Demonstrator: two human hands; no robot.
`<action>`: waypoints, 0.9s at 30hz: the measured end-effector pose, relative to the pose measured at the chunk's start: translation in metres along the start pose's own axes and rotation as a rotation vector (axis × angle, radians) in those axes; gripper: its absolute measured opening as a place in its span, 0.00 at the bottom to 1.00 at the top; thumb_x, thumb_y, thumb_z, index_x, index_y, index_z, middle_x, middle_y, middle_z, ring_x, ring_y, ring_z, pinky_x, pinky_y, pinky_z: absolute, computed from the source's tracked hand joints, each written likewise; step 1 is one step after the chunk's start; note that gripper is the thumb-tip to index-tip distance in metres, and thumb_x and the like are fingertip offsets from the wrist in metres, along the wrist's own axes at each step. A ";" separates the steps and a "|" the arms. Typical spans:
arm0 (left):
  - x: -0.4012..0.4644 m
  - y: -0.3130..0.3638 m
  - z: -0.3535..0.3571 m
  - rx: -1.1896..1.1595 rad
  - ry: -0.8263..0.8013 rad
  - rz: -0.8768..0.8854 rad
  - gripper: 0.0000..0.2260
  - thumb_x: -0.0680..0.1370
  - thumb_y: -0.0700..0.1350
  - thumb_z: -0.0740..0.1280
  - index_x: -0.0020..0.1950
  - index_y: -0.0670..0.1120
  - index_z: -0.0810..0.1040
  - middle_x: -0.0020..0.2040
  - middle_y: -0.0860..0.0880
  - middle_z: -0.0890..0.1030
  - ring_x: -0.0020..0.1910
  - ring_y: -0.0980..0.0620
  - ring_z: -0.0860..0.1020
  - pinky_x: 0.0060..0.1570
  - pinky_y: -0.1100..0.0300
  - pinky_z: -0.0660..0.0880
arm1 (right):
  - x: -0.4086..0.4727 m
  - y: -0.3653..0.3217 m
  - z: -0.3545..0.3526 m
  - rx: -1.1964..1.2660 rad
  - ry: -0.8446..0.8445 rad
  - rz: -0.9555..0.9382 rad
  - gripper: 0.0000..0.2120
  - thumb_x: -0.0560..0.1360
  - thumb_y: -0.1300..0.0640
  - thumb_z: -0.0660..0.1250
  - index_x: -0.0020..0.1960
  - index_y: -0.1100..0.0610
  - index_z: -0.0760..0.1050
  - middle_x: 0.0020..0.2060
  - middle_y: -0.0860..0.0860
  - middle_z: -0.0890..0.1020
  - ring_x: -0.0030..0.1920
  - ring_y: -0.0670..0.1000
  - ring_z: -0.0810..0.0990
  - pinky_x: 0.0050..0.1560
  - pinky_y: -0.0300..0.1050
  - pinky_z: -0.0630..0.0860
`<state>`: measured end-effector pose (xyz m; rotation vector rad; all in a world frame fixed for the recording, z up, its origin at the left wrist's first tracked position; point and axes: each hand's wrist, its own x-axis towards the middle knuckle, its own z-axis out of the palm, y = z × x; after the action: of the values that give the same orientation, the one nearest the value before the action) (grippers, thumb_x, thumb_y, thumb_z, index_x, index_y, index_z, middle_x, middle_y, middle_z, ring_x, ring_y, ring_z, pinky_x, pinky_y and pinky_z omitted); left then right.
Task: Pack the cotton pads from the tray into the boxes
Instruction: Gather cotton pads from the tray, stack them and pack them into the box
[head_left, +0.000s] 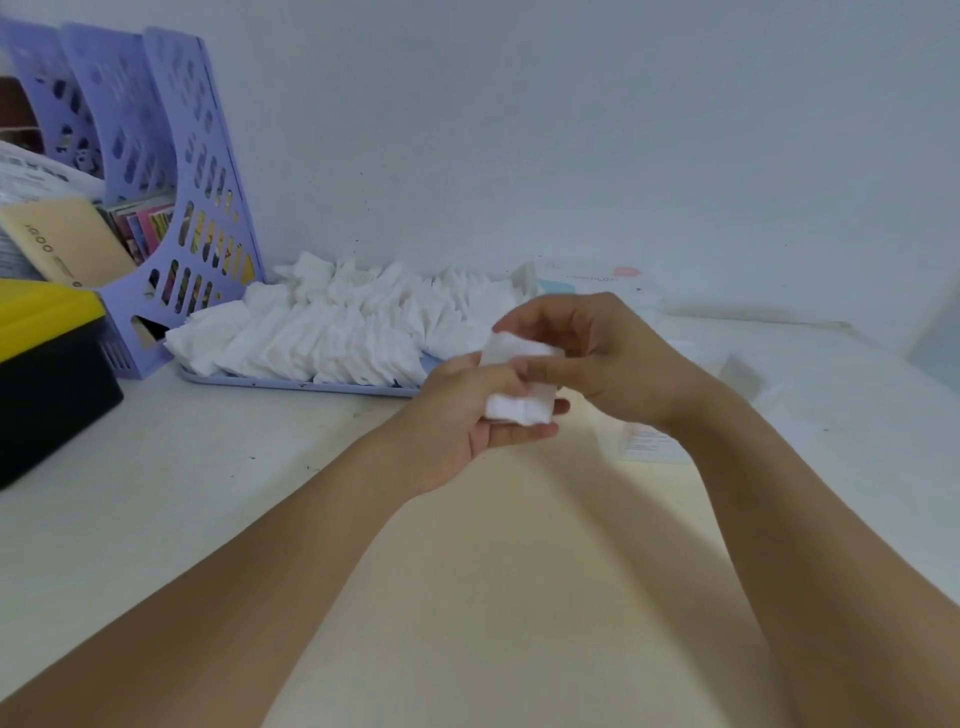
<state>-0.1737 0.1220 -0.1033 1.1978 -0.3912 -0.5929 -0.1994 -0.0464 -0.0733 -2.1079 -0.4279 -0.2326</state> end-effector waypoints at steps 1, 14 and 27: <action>0.005 0.000 0.004 -0.004 0.054 0.047 0.15 0.80 0.31 0.58 0.64 0.37 0.75 0.55 0.37 0.83 0.51 0.41 0.85 0.43 0.53 0.83 | 0.000 -0.002 -0.004 0.014 0.050 0.014 0.13 0.76 0.64 0.73 0.60 0.58 0.80 0.50 0.55 0.84 0.48 0.53 0.85 0.46 0.48 0.83; 0.060 -0.045 0.036 1.354 0.012 0.554 0.26 0.73 0.71 0.60 0.58 0.52 0.78 0.56 0.57 0.77 0.59 0.54 0.73 0.61 0.51 0.73 | -0.037 0.044 -0.104 -0.234 0.866 0.577 0.15 0.60 0.52 0.82 0.40 0.54 0.79 0.36 0.48 0.82 0.40 0.53 0.83 0.45 0.49 0.81; 0.061 -0.053 0.030 1.383 0.004 0.565 0.23 0.74 0.72 0.57 0.46 0.52 0.72 0.51 0.57 0.71 0.52 0.56 0.68 0.50 0.59 0.69 | -0.032 0.038 -0.102 -0.389 0.616 0.632 0.15 0.61 0.55 0.84 0.33 0.57 0.77 0.31 0.49 0.80 0.32 0.48 0.77 0.32 0.39 0.69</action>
<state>-0.1544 0.0488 -0.1454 2.2495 -1.1877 0.2968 -0.2138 -0.1574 -0.0579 -2.2819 0.6870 -0.5962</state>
